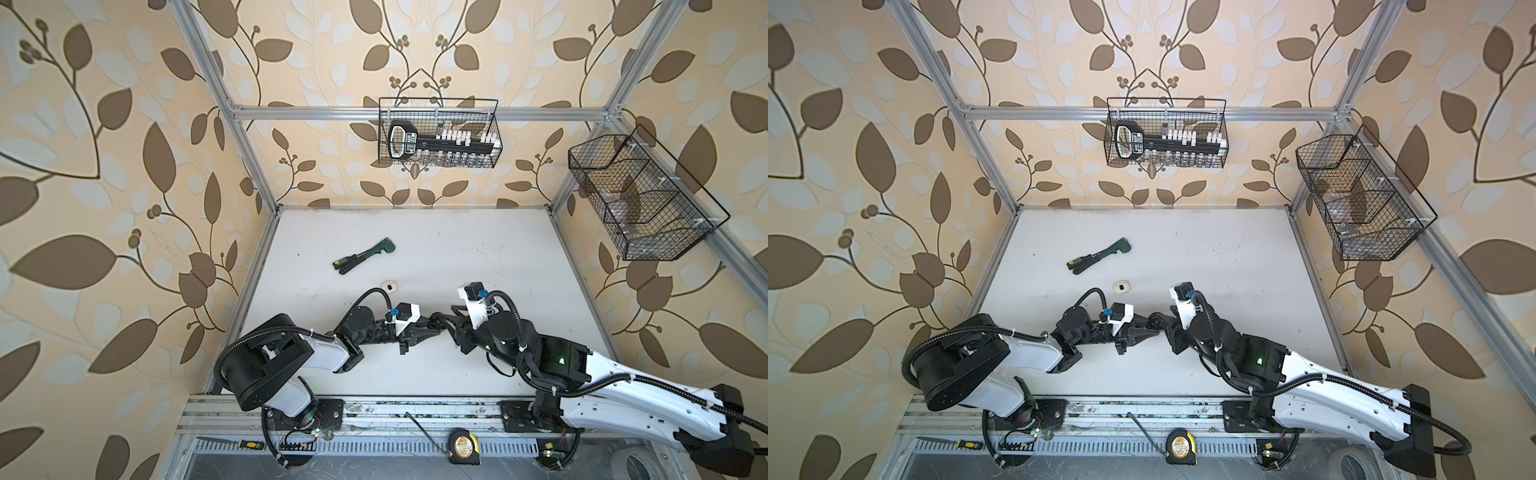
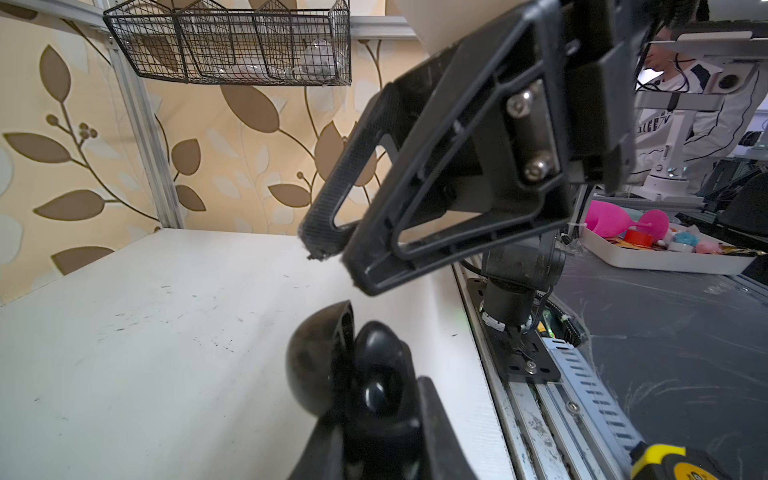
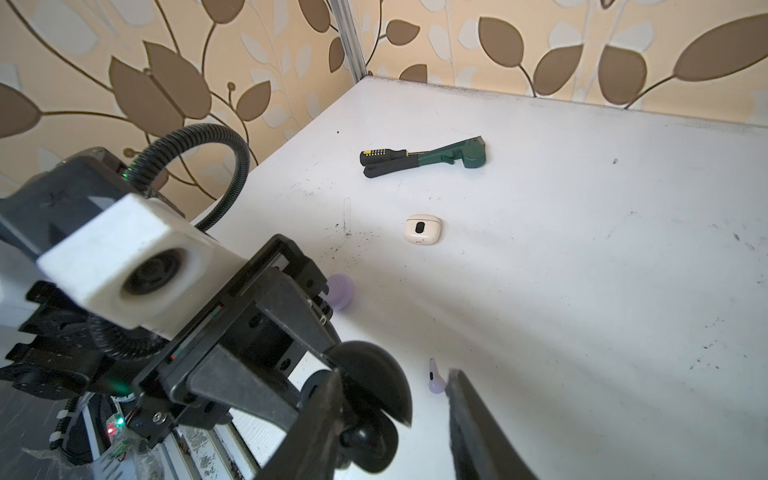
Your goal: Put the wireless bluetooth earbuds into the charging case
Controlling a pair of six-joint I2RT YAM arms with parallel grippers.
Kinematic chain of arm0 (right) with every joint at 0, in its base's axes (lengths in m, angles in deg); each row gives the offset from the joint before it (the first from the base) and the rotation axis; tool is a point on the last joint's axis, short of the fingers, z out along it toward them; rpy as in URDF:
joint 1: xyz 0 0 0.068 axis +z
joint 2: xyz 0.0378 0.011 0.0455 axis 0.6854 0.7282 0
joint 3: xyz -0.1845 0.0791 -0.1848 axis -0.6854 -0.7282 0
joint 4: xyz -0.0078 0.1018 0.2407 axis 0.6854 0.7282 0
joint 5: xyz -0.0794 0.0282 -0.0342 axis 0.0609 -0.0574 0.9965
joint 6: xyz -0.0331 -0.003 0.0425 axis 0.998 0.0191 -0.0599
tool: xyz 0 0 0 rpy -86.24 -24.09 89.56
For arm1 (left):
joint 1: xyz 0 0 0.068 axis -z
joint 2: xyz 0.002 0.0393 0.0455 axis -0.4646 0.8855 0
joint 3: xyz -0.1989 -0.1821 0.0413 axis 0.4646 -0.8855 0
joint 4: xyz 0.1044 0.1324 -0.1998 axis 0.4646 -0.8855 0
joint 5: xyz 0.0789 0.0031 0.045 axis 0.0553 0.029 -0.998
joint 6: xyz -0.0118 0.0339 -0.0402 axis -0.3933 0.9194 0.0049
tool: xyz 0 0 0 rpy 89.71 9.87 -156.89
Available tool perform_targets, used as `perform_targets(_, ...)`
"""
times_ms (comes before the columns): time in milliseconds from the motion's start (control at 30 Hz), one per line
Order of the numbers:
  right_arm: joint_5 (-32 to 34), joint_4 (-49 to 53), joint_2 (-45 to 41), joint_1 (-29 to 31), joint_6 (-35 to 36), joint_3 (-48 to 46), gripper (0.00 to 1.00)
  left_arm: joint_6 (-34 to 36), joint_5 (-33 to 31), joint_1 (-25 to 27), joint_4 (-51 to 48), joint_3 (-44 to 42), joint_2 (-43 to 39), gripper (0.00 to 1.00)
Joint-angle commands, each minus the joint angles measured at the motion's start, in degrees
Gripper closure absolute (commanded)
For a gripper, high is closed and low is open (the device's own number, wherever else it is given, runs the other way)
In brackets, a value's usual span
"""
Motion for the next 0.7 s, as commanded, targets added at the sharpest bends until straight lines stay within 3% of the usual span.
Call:
perform_targets(0,0.92,1.63,0.01,0.01,-0.69,-0.30,0.58,0.71,1.61,0.34,3.77,0.04,-2.22,1.00)
perform_targets(667,-1.24,0.86,3.67,0.07,-0.43,-0.38,0.60,0.81,1.93,0.43,3.77,-0.04,-2.57,1.00)
